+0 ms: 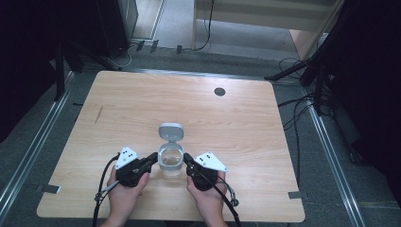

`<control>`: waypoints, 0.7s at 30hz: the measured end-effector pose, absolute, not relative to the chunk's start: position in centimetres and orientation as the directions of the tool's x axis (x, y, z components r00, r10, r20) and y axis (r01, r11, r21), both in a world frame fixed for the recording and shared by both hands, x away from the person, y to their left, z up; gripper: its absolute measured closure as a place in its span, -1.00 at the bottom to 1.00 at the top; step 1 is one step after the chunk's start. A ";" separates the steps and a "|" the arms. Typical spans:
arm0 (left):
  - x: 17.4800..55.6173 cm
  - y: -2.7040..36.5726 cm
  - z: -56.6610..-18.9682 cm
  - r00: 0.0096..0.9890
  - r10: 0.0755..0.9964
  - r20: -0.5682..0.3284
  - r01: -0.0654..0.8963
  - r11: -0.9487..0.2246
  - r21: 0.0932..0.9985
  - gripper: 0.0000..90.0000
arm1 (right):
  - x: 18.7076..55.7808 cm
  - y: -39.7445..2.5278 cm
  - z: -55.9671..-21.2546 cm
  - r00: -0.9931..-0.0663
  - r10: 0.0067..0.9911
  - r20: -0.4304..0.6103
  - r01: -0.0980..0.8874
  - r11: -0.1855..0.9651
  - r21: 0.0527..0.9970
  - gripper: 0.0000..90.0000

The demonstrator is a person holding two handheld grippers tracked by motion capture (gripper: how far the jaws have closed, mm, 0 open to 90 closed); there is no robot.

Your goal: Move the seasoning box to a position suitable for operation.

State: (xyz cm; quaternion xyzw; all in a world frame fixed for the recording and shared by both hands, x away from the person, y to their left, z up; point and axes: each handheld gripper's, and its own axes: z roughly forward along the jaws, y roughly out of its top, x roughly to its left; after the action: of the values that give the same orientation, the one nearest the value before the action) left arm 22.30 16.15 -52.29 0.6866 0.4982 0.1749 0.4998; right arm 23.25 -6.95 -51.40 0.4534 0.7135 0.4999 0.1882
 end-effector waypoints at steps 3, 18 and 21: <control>22.3 15.5 -52.5 0.442 0.865 -0.237 0.501 -0.019 0.865 0.67 | 23.3 -7.9 -51.4 -0.512 0.838 0.190 0.460 0.081 0.884 1.00; 22.3 29.3 -54.4 0.292 0.922 -0.254 0.517 0.071 0.853 -0.24 | 25.6 -10.9 -50.4 -0.505 0.842 0.188 0.437 0.062 0.897 0.99; 22.3 31.0 -54.7 0.261 0.937 -0.233 0.512 0.070 0.856 -0.31 | 26.6 -11.2 -49.8 -0.506 0.843 0.182 0.426 0.061 0.903 0.99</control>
State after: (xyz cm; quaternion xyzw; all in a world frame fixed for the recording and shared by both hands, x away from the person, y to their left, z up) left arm 22.30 31.01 -54.72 0.6428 0.5636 0.2277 0.4663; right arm 26.59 -11.23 -49.81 0.4536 0.6996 0.5134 0.2030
